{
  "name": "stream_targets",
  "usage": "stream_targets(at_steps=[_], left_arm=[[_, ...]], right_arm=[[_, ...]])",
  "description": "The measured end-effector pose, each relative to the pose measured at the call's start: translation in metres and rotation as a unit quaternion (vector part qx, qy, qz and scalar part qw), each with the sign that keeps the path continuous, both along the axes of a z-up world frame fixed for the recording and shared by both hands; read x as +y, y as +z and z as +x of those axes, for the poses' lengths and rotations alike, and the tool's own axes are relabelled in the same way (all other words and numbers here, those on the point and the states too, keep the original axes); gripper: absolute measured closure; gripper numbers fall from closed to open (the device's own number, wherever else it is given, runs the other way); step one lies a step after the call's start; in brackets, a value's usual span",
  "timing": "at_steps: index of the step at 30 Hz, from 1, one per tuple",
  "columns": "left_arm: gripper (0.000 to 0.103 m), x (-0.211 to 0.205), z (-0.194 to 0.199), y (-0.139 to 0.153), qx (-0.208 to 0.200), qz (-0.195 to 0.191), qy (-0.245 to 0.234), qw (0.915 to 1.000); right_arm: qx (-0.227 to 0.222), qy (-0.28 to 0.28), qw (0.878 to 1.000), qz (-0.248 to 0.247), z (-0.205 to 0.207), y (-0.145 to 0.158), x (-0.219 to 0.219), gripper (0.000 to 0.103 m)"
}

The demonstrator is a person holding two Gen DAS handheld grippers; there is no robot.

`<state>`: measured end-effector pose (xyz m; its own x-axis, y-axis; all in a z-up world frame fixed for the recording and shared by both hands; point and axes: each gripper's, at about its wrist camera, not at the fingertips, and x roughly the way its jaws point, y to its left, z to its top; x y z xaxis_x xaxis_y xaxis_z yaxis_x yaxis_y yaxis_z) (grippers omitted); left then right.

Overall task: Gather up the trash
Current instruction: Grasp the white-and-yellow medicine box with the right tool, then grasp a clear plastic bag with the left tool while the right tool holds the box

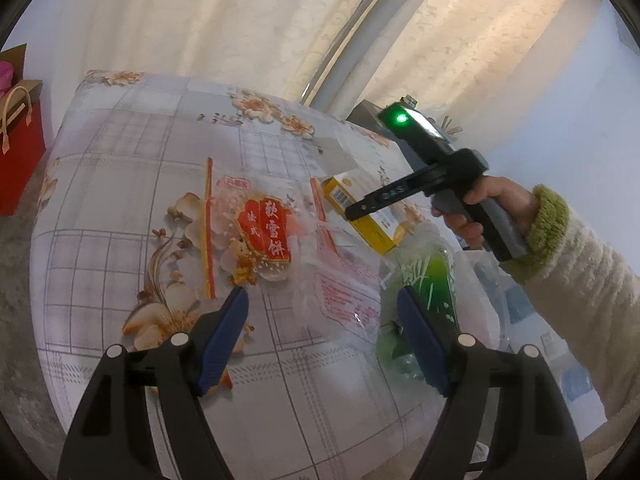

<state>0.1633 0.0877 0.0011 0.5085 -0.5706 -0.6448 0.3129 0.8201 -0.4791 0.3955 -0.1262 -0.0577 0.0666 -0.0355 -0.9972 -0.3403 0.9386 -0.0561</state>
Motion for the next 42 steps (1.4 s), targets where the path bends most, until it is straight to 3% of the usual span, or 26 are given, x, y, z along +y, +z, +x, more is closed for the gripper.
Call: stream_targets(at_steps=[3,9,13,16,20,23,27,34,42], left_arm=[[0.029,-0.003,-0.006,0.001,-0.006,0.007,-0.005,0.9999],[0.029,-0.010,-0.019,0.002,-0.017,0.016,-0.016,0.9996],[0.029,-0.014,-0.022,0.002,-0.016,0.016,-0.018,0.9996],[0.029,-0.017,-0.025,0.005,-0.026,0.013,-0.026,0.9992],[0.029,-0.027,-0.023,0.006,-0.037,0.025,-0.037,0.9983],[0.034,-0.027,-0.009,-0.003,-0.009,0.019,-0.027,0.9994],[0.042,-0.025,0.006,-0.023,0.038,-0.008,-0.007,0.9992],[0.046,-0.016,0.016,-0.047,0.081,-0.012,0.040,0.9958],[0.046,-0.011,0.028,-0.065,0.125,-0.066,0.064,0.9879]], right_arm=[[-0.007,-0.003,1.000,0.012,0.000,0.000,0.002,0.036],[-0.050,-0.010,0.999,-0.003,-0.010,0.004,0.006,0.036],[-0.090,-0.020,0.996,0.009,-0.022,0.022,0.004,0.036],[-0.136,-0.029,0.990,0.027,-0.035,0.050,-0.002,0.036],[-0.219,-0.039,0.973,0.058,-0.065,0.107,-0.017,0.036],[-0.269,-0.047,0.957,0.096,-0.079,0.152,-0.033,0.036],[-0.310,-0.060,0.940,0.130,-0.125,0.182,-0.056,0.036],[-0.323,-0.120,0.925,0.159,-0.213,0.171,-0.097,0.036],[-0.294,-0.235,0.905,0.200,-0.283,0.126,-0.145,0.036]])
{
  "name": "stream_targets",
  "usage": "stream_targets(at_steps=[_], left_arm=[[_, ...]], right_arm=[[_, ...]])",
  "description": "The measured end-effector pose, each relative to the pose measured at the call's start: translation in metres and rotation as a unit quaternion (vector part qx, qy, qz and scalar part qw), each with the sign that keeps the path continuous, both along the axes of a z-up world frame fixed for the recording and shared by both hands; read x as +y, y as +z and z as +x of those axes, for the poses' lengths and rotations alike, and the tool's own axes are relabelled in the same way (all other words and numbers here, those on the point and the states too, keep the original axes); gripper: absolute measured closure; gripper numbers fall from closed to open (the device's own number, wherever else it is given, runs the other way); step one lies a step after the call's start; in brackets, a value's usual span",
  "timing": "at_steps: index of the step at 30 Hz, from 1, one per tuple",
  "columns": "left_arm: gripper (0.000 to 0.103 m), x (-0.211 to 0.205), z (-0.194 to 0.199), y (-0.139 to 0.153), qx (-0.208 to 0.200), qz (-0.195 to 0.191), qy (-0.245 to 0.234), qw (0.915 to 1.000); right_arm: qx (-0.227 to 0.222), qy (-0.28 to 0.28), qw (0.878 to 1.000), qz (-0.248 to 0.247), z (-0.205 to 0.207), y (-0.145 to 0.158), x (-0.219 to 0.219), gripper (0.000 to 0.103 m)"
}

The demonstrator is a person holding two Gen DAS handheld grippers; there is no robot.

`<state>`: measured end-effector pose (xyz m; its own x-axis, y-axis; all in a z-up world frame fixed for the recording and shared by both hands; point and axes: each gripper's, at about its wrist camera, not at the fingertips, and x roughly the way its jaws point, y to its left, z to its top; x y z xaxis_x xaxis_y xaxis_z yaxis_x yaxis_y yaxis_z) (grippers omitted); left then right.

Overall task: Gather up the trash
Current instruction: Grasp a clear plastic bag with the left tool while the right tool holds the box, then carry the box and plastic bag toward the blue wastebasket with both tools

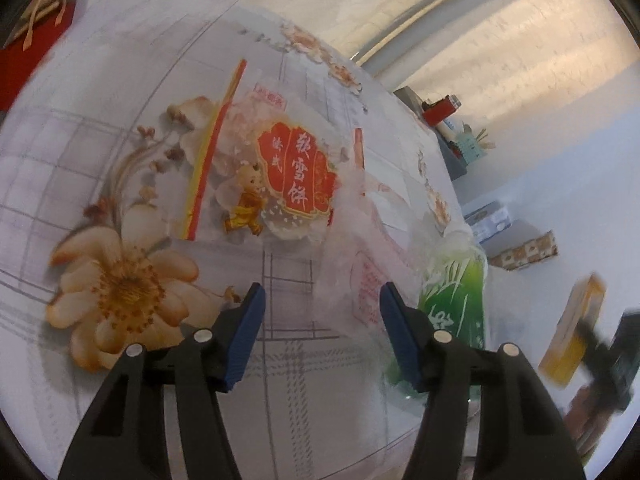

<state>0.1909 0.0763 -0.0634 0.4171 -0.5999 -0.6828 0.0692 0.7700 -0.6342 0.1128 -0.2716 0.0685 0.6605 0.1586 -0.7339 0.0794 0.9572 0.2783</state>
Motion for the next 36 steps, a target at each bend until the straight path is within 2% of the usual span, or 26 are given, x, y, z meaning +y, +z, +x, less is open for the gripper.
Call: stream_targets(at_steps=[5,10,13,17,23,28,36], left_arm=[[0.074,-0.001,-0.001,-0.003,0.001,-0.024,0.013,0.9996],[0.082,-0.004,-0.003,0.000,-0.014,-0.041,0.027,0.9987],[0.093,-0.004,-0.007,0.005,-0.024,-0.052,0.031,0.9979],[0.096,-0.005,-0.015,0.022,-0.054,-0.049,0.036,0.9967],[0.097,-0.005,-0.037,0.067,-0.130,-0.036,0.040,0.9901],[0.097,-0.011,-0.055,0.114,-0.198,-0.031,0.028,0.9794],[0.097,-0.042,-0.076,0.168,-0.262,-0.034,-0.021,0.9642]], right_arm=[[0.009,-0.033,0.999,0.042,-0.019,-0.009,-0.016,0.036],[0.020,-0.047,0.997,0.057,-0.032,-0.021,-0.015,0.036],[0.024,-0.055,0.996,0.065,-0.037,-0.032,-0.019,0.036],[0.028,-0.063,0.995,0.073,-0.044,-0.041,-0.026,0.036],[0.028,-0.073,0.994,0.074,-0.052,-0.048,-0.030,0.036],[0.020,-0.079,0.993,0.082,-0.059,-0.048,-0.037,0.036],[-0.003,-0.094,0.991,0.093,-0.079,-0.042,-0.051,0.036]])
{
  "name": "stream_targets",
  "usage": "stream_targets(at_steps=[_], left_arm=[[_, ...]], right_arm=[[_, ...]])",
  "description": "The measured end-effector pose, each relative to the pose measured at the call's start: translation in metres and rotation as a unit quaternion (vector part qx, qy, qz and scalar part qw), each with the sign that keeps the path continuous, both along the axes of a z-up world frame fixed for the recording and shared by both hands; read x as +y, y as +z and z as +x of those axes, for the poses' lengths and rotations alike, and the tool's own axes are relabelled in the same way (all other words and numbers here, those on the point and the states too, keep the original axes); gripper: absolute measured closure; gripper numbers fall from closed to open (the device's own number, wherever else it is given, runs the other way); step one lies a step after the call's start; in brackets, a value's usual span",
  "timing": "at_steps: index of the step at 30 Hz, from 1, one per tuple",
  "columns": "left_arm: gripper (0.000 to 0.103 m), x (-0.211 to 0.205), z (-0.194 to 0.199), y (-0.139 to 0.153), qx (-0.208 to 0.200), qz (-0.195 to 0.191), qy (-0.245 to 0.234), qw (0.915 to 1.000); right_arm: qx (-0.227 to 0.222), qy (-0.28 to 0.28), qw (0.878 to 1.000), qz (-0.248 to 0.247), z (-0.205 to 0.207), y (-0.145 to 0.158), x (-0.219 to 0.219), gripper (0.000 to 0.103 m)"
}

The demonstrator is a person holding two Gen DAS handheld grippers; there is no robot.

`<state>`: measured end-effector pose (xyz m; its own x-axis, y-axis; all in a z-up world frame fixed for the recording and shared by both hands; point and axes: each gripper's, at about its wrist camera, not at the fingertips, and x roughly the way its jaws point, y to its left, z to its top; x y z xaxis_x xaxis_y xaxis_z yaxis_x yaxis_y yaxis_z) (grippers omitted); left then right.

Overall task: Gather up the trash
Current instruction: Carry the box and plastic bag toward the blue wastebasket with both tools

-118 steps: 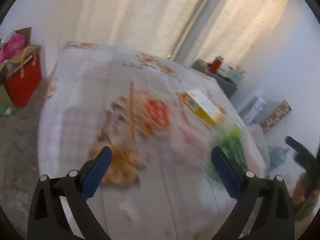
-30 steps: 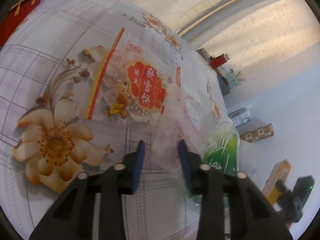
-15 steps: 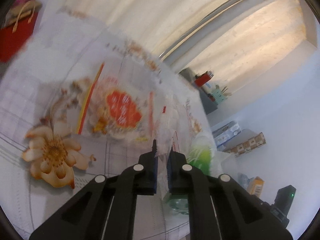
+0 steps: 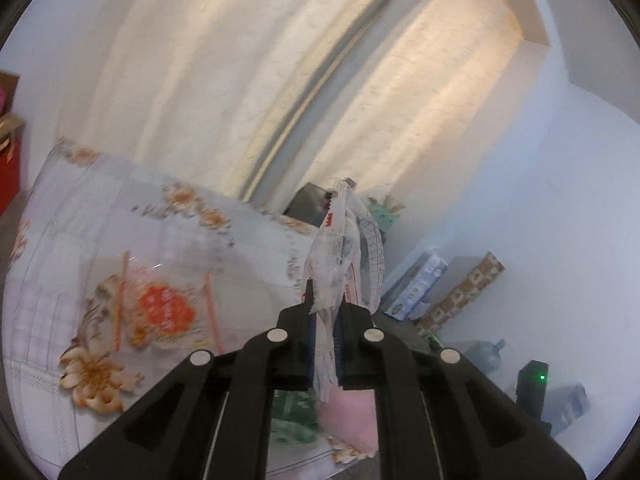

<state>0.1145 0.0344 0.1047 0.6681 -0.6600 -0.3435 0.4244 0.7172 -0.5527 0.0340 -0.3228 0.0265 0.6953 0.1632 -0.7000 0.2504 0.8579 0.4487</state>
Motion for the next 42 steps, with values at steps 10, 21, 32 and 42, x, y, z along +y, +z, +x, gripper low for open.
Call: stream_targets(at_steps=[10,21,32,42], left_arm=[[0.096,-0.079,-0.013,0.025,-0.026,0.030,-0.086,0.9955],[0.096,-0.215,-0.023,0.021,-0.022,0.072,-0.217,0.9732],[0.096,-0.383,-0.034,-0.036,0.012,0.150,-0.327,0.9329],[0.096,-0.538,-0.024,-0.127,0.091,0.262,-0.363,0.8895]], right_arm=[[-0.014,-0.052,0.998,0.018,-0.036,-0.007,-0.041,0.036],[-0.012,-0.151,0.988,0.035,-0.083,-0.026,-0.109,0.036],[0.019,-0.237,0.969,0.060,-0.124,-0.067,-0.180,0.036],[0.076,-0.248,0.960,0.106,-0.096,-0.131,-0.251,0.036]])
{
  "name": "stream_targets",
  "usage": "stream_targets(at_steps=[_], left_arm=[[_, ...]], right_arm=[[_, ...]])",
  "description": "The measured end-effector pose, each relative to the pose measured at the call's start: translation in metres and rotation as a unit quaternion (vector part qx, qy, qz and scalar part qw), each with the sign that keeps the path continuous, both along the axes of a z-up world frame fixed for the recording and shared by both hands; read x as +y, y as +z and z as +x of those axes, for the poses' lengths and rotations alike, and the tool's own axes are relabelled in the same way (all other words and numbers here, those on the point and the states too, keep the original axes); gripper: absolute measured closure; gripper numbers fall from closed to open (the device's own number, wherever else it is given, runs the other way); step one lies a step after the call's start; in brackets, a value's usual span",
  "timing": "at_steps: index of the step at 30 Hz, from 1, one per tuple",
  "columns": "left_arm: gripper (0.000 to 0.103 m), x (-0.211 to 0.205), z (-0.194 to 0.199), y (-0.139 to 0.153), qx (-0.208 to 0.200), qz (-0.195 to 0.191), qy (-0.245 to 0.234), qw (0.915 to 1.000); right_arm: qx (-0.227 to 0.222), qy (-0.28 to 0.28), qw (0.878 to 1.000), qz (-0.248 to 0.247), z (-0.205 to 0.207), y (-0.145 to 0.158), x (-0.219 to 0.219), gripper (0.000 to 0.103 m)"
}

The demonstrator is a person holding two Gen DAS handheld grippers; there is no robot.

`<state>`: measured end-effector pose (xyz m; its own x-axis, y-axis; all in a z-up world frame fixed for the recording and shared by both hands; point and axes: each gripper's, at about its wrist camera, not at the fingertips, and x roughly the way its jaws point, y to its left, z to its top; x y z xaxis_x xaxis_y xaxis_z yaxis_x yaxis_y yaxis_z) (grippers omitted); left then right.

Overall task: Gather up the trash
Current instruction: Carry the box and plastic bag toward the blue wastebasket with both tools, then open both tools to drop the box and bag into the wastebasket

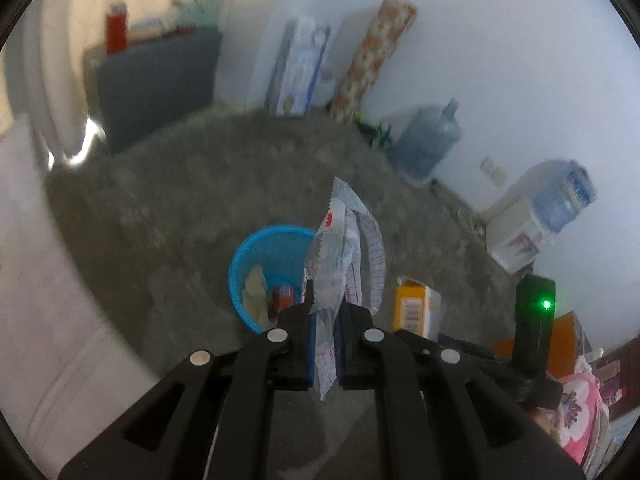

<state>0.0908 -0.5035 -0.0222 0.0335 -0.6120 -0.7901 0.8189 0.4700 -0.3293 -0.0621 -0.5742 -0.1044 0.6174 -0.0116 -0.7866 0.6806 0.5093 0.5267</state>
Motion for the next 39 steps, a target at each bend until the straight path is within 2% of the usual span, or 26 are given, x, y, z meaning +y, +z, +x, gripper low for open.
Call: stream_targets(at_steps=[4,9,12,13,14,15,17,19,28,33,39], left_arm=[[0.096,-0.056,0.014,-0.045,0.022,0.054,0.009,0.9982],[0.095,-0.101,0.030,-0.092,0.032,0.101,0.021,0.9942],[0.090,-0.118,0.042,-0.119,0.051,0.130,0.029,0.9897],[0.077,-0.124,0.048,-0.130,0.062,0.145,0.034,0.9870],[0.055,-0.124,0.052,-0.134,0.067,0.154,0.039,0.9850],[0.047,-0.125,0.057,-0.140,0.065,0.166,0.049,0.9828],[0.041,-0.125,0.065,-0.141,0.054,0.159,0.070,0.9833],[0.035,-0.120,0.071,-0.138,0.056,0.150,0.074,0.9843],[0.034,-0.094,0.077,-0.088,0.054,0.102,0.090,0.9893],[0.033,-0.075,0.063,-0.051,0.060,0.079,0.081,0.9917],[0.028,-0.013,0.033,0.021,0.052,0.013,0.063,0.9966]], right_arm=[[0.020,-0.009,0.999,0.030,0.019,-0.032,-0.035,0.036],[0.033,-0.012,0.998,0.054,0.045,-0.061,-0.062,0.036],[0.042,-0.016,0.997,0.065,0.061,-0.081,-0.075,0.035],[0.047,-0.020,0.996,0.068,0.065,-0.086,-0.081,0.033],[0.052,-0.019,0.996,0.071,0.070,-0.093,-0.084,0.032],[0.058,-0.017,0.995,0.073,0.073,-0.099,-0.085,0.032],[0.082,-0.019,0.994,0.076,0.078,-0.112,-0.088,0.031],[0.093,-0.024,0.993,0.068,0.079,-0.118,-0.093,0.031],[0.097,-0.043,0.993,0.049,0.053,-0.106,-0.085,0.031],[0.089,-0.049,0.995,0.023,0.028,-0.076,-0.073,0.031],[0.069,-0.034,0.996,-0.034,-0.005,-0.015,-0.029,0.031]])
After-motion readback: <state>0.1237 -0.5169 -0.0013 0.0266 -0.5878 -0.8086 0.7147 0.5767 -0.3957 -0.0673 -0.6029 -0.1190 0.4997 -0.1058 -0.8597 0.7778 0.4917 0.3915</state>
